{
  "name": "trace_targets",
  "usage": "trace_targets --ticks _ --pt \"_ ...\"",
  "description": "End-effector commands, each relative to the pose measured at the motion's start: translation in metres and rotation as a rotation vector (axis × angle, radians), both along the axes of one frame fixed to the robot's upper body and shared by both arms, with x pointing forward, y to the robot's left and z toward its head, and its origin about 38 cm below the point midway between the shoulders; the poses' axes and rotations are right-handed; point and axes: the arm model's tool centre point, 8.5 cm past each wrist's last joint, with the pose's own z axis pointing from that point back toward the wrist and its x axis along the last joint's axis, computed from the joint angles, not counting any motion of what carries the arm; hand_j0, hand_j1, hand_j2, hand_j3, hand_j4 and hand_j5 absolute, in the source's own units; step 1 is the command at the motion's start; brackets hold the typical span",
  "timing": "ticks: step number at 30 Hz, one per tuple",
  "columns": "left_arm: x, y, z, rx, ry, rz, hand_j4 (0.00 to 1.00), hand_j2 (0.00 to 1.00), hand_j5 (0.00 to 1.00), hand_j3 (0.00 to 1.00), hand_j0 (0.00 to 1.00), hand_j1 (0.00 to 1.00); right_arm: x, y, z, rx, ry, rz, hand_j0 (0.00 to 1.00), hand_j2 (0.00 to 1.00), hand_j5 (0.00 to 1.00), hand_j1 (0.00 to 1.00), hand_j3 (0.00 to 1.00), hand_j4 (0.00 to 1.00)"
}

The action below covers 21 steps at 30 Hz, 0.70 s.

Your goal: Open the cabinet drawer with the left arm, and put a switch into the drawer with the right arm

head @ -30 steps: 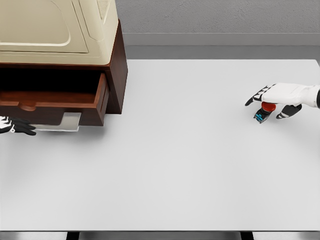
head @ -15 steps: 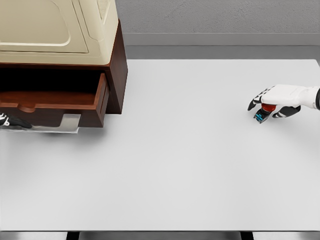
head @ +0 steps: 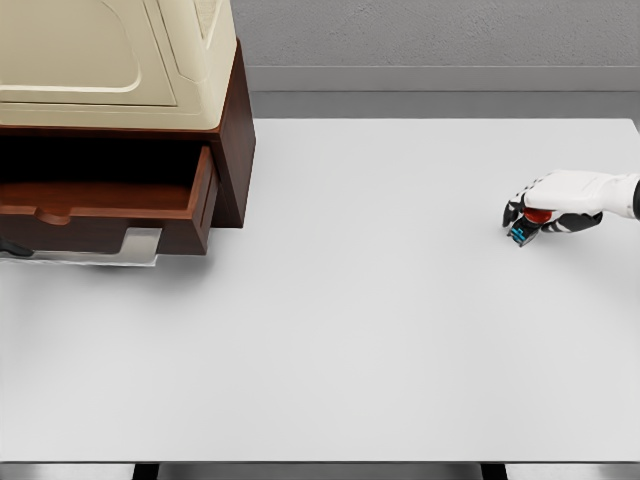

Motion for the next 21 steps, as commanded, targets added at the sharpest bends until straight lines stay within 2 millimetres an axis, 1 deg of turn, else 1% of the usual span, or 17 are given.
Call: trace_targets --ticks 1,4,7,9,10,11,13,14,15,16,21 --pt "-0.001 0.001 -0.001 -0.004 0.006 0.006 1.00 1.00 1.00 1.00 1.00 1.00 0.000 -0.001 0.001 0.005 -0.001 -0.004 0.59 0.59 0.59 0.59 0.59 0.59" --pt "0.000 0.001 0.000 -0.010 0.005 0.008 1.00 1.00 1.00 1.00 1.00 1.00 0.000 0.000 0.001 0.006 -0.001 -0.004 0.52 0.52 0.52 0.52 0.52 0.52" --pt "0.003 -0.002 0.009 -0.129 0.004 0.044 1.00 1.00 1.00 1.00 1.00 1.00 0.000 -0.001 0.001 0.005 -0.001 -0.004 0.51 0.51 0.51 0.51 0.51 0.51" --pt "0.006 -0.005 0.023 -0.206 -0.021 0.060 1.00 1.00 1.00 1.00 1.00 1.00 0.000 0.000 0.000 0.006 0.000 -0.003 0.45 0.45 0.45 0.45 0.45 0.45" --pt "0.008 -0.006 0.030 -0.238 -0.035 0.067 1.00 1.00 1.00 1.00 1.00 1.00 0.000 0.000 0.000 0.006 0.000 -0.003 0.43 0.43 0.43 0.43 0.43 0.43" --pt "0.010 -0.007 0.038 -0.270 -0.053 0.069 1.00 1.00 1.00 1.00 1.00 1.00 0.000 0.000 0.001 0.007 0.001 -0.003 0.39 0.39 0.39 0.39 0.39 0.39" --pt "0.011 -0.008 0.045 -0.303 -0.064 0.074 1.00 1.00 1.00 1.00 1.00 1.00 0.000 0.000 0.001 0.016 0.001 -0.004 0.33 0.33 0.33 0.33 0.33 0.33" --pt "0.011 -0.008 0.047 -0.318 -0.067 0.078 1.00 1.00 1.00 1.00 1.00 1.00 0.000 -0.001 0.001 0.019 0.002 -0.008 0.27 0.27 0.27 0.27 0.27 0.27" --pt "0.012 -0.008 0.048 -0.329 -0.069 0.079 1.00 1.00 1.00 1.00 1.00 1.00 0.001 0.000 0.001 0.020 0.001 -0.008 0.23 0.23 0.23 0.23 0.23 0.23" --pt "0.012 -0.009 0.049 -0.333 -0.069 0.081 1.00 1.00 1.00 1.00 1.00 1.00 0.001 0.000 0.001 0.023 0.002 -0.008 0.22 0.22 0.22 0.22 0.22 0.22" --pt "0.012 -0.009 0.050 -0.342 -0.070 0.083 1.00 1.00 1.00 1.00 1.00 1.00 0.003 0.008 0.001 0.038 -0.003 0.005 0.22 0.22 0.22 0.22 0.22 0.22"
